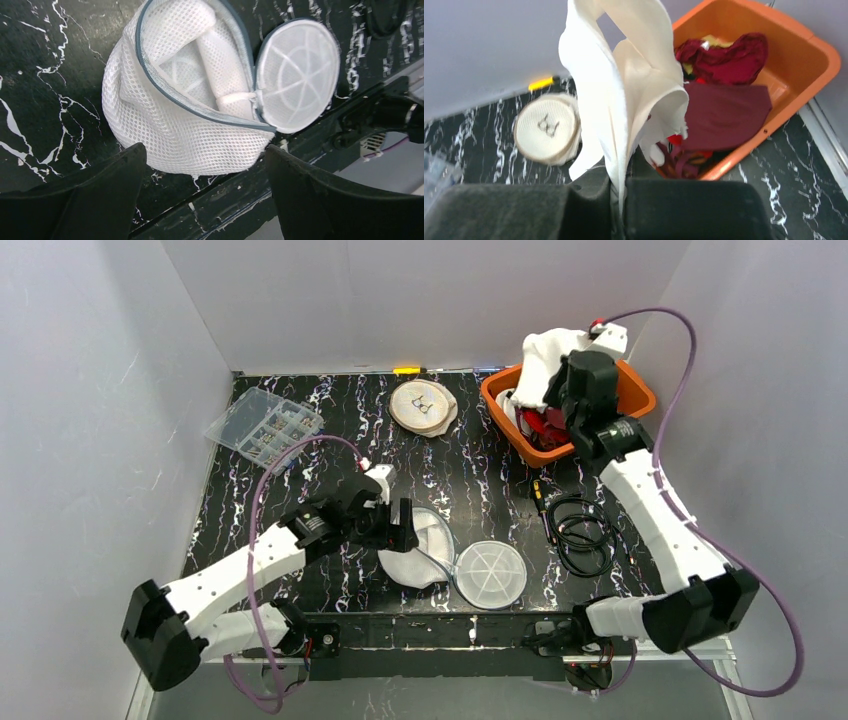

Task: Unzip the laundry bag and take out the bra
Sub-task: Place the bra in the bin.

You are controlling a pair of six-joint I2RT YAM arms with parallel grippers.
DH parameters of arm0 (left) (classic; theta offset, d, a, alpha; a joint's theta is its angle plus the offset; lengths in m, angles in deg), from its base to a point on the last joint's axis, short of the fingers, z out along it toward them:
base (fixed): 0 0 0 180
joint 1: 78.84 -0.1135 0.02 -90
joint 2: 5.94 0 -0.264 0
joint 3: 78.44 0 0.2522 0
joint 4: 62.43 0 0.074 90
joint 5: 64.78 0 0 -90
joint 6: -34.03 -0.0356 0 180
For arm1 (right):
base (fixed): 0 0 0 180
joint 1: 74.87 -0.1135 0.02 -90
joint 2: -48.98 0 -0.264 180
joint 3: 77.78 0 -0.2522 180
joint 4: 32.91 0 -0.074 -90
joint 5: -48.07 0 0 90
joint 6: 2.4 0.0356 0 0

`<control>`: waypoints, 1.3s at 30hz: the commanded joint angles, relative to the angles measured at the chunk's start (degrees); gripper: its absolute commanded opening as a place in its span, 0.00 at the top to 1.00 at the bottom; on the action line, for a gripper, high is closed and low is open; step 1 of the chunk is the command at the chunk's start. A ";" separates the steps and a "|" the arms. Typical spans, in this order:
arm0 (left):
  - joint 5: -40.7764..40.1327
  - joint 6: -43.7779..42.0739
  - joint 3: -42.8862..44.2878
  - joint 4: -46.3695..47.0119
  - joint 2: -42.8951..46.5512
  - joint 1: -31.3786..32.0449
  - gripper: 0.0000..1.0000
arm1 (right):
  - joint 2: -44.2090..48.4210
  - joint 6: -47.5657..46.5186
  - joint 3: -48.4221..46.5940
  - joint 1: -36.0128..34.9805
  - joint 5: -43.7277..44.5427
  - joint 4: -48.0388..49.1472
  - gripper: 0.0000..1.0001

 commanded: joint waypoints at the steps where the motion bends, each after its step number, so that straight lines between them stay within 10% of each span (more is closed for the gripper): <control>1: -0.65 0.37 -0.56 -1.99 6.97 0.01 0.13 | -3.77 0.67 -7.60 5.78 -4.93 9.25 0.99; 19: -6.04 0.17 -3.25 -6.48 18.55 -0.02 0.12 | -24.18 3.99 -25.68 19.39 -14.64 15.87 0.99; 39: -3.23 3.97 -10.00 -1.41 16.08 0.02 0.12 | -28.03 9.00 -2.10 22.23 -20.26 24.95 0.99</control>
